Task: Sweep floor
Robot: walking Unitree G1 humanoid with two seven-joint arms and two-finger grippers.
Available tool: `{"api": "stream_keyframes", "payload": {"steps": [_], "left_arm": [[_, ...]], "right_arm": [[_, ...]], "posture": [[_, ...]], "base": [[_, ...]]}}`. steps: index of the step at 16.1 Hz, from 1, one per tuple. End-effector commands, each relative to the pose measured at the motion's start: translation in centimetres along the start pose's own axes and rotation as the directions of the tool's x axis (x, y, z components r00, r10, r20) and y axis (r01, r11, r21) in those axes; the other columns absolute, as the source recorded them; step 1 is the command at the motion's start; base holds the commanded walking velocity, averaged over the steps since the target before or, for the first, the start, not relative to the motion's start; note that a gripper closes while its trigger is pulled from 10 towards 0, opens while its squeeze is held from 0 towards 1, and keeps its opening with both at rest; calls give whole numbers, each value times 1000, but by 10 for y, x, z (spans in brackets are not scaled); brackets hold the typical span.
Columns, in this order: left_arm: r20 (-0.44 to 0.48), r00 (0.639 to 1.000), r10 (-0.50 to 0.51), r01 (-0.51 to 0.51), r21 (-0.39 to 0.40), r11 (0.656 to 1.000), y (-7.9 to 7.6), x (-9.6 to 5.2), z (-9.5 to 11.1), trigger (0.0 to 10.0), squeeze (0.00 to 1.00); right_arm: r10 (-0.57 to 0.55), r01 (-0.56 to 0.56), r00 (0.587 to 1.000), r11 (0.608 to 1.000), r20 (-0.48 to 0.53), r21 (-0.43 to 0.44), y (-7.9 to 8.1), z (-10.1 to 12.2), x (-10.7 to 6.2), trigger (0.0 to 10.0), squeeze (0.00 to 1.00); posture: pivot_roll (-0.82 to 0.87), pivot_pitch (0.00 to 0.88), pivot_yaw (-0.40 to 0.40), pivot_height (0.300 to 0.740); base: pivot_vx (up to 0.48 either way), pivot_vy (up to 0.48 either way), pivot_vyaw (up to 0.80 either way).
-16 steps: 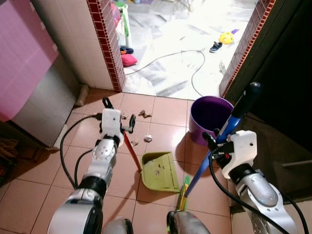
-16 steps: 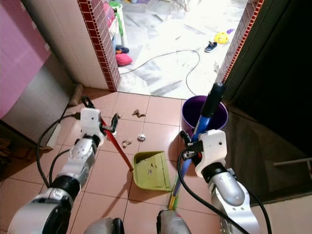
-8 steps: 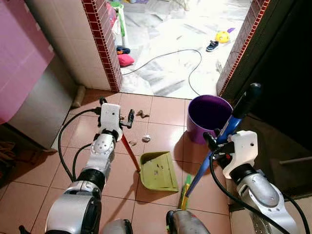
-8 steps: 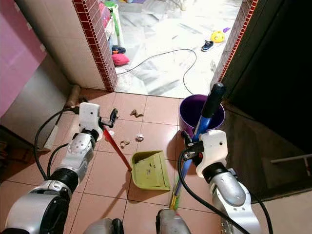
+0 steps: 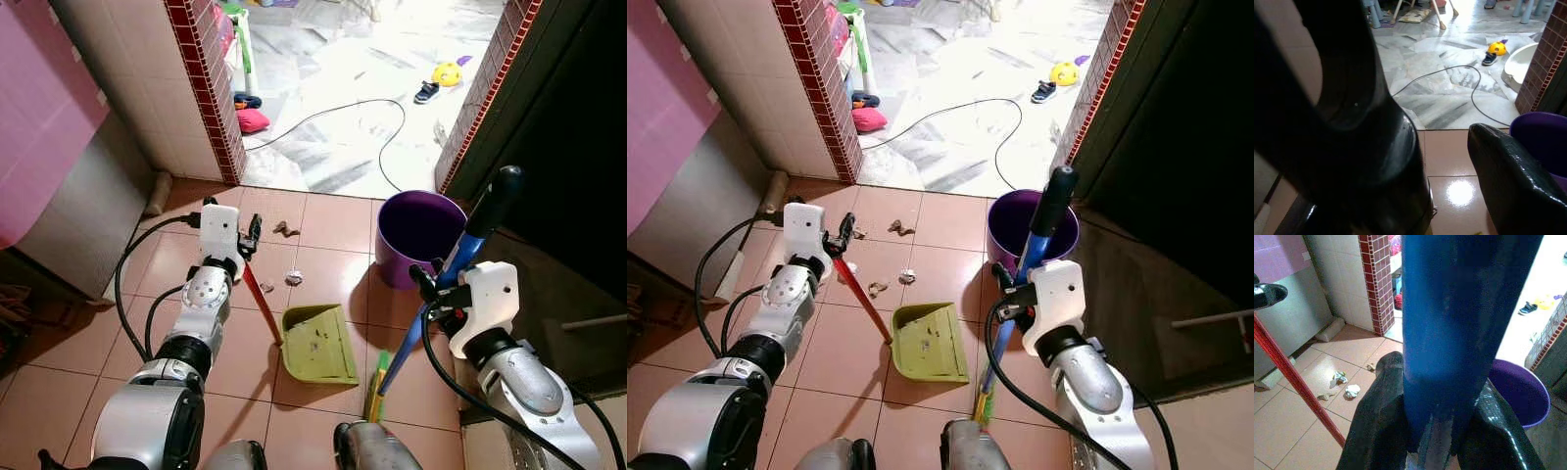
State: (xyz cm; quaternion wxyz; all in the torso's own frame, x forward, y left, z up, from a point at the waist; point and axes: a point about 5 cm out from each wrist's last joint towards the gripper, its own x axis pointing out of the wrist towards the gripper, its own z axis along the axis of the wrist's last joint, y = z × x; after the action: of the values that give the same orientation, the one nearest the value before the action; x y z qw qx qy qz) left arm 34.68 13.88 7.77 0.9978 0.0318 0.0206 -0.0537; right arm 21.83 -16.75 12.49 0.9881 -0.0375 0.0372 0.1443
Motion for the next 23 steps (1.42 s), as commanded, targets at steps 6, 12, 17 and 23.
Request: {"api": "stream_keyframes", "payload": {"steps": [6, 12, 17, 23], "left_arm": [[-5, 1000, -11, 11, -40, 999, 1, -4, -6, 10000, 1000], [-4, 1000, -24, 24, -21, 999, 3, -6, -7, 10000, 0], [-21, 999, 28, -28, 16, 999, 15, -10, -13, 10000, 0], [-20, 1000, 6, -7, -31, 999, 9, -12, -15, 10000, 0]], "right_arm": [[26, -25, 999, 999, 32, -30, 1, 8, 1, 10000, 0], [31, -30, 999, 999, 31, -39, 1, 8, 1, 10000, 0], [34, -33, 999, 999, 26, -37, 1, 6, 1, 10000, 0], [36, -35, 999, 999, 31, -36, 1, 6, 4, 10000, 0]], "posture": [[-335, 127, 28, 740], [-336, 125, 26, 740], [-326, 126, 31, 740], [-327, 121, 32, 740]], "base": [[0, 0, 0], [0, 0, 0], [0, 0, 0], [0, 0, 0]]}}
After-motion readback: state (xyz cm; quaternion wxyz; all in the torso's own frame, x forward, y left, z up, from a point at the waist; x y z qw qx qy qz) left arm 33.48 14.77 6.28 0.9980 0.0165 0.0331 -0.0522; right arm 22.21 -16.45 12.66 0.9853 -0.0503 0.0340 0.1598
